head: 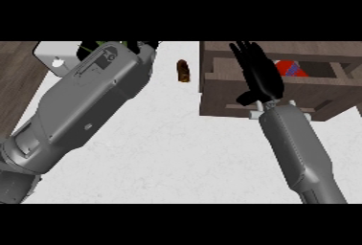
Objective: Pick up the can, place it into the drawer and close the drawer
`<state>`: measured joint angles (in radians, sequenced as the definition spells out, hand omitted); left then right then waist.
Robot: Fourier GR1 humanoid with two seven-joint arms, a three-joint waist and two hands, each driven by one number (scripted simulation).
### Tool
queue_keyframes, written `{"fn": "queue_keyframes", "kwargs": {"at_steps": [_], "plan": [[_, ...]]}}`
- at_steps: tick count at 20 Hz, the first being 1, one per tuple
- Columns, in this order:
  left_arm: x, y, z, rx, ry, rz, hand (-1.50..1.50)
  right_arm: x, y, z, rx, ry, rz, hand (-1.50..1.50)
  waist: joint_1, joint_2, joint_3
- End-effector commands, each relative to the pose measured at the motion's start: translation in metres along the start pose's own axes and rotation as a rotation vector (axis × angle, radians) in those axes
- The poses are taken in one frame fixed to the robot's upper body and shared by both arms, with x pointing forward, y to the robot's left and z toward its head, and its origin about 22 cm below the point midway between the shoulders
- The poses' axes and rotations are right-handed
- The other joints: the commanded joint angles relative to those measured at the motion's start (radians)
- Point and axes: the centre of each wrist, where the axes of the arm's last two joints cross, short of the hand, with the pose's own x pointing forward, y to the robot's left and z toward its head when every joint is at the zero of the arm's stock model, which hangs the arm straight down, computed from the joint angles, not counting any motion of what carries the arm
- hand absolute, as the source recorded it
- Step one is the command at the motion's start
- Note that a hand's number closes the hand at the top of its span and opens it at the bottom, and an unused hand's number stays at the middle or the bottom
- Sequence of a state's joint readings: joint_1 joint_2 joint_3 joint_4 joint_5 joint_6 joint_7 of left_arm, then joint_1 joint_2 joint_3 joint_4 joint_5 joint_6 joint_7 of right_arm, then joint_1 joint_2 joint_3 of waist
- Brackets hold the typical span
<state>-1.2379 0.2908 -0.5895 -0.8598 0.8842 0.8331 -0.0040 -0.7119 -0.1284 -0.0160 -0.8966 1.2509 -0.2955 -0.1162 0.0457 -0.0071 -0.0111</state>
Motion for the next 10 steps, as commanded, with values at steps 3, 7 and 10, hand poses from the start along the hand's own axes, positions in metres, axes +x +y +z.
{"fn": "queue_keyframes", "kwargs": {"at_steps": [3,7,10], "plan": [[-0.001,0.022,0.008,-0.014,0.013,0.005,-1.5,-0.027,0.027,0.005,0.002,0.061,0.025,-1.5,0.012,0.015,0.012],[0.017,0.021,0.004,-0.002,0.005,0.004,-1.5,-0.017,0.032,-0.005,-0.053,0.069,0.036,-1.5,0.014,0.022,0.013],[0.017,0.021,0.014,-0.005,-0.006,0.018,-1.5,-0.036,0.026,-0.009,-0.081,0.096,0.043,-1.5,0.029,0.022,0.014]]}}
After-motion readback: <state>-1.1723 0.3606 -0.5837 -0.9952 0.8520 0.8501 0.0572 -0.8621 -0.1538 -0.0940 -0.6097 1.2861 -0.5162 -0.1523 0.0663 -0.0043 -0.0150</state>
